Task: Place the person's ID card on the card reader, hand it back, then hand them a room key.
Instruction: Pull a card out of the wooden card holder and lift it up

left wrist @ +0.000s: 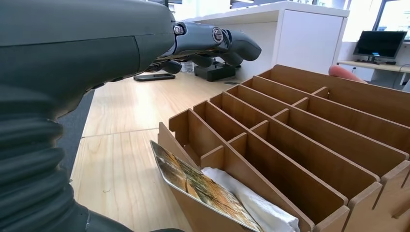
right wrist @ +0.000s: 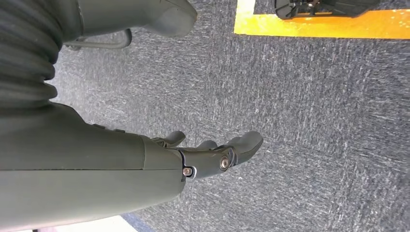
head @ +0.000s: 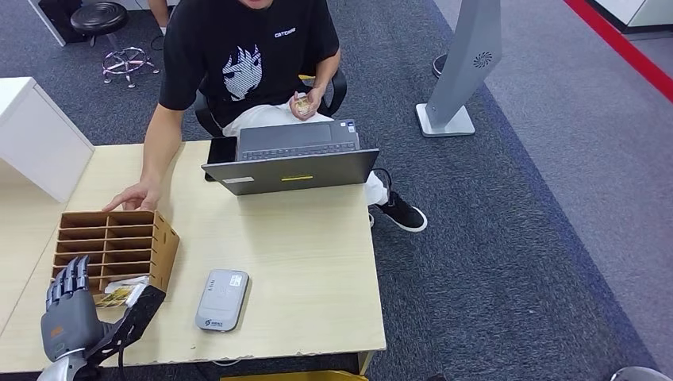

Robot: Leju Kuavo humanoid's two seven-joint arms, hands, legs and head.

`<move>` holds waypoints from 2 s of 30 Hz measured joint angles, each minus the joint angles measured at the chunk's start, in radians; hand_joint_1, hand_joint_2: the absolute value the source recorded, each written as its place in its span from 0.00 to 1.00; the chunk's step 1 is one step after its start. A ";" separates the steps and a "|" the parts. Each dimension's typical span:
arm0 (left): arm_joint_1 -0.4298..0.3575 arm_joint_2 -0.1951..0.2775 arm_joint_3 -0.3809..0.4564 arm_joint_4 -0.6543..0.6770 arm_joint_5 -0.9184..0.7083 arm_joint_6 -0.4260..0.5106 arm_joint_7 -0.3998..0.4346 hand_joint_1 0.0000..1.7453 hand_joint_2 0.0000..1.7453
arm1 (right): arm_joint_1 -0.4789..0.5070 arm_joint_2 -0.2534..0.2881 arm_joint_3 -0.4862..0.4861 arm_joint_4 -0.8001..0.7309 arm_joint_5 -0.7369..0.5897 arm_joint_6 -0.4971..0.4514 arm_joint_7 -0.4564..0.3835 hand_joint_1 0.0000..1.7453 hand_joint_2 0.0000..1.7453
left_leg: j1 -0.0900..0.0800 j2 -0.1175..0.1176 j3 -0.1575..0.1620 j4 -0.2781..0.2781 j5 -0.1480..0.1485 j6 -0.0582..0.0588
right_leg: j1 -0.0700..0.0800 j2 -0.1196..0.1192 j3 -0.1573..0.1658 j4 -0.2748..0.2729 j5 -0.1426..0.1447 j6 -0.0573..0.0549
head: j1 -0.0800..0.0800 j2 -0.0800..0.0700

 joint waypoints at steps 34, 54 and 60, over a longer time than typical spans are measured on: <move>-0.005 -0.005 0.000 0.039 0.030 -0.018 -0.006 1.00 1.00 | 0.000 0.000 0.006 -0.003 -0.056 0.000 0.003 0.00 1.00 | 0.000 0.000 0.000 0.000 0.000 0.000 | 0.000 0.000 0.000 0.000 0.000 0.000 | 0.000 0.000; -0.012 0.005 0.000 0.039 0.025 -0.011 0.001 1.00 1.00 | 0.001 0.000 0.008 -0.004 -0.105 0.000 0.007 0.00 1.00 | 0.000 0.000 0.000 0.000 0.000 0.000 | 0.000 0.001 0.000 0.000 0.000 0.000 | 0.000 0.000; -0.012 0.009 0.000 0.018 0.008 0.030 -0.005 1.00 1.00 | 0.020 0.000 0.029 -0.017 -0.116 0.000 0.018 0.00 1.00 | 0.000 0.000 0.000 0.000 0.000 0.000 | 0.000 0.000 0.000 0.000 0.000 0.000 | 0.000 0.000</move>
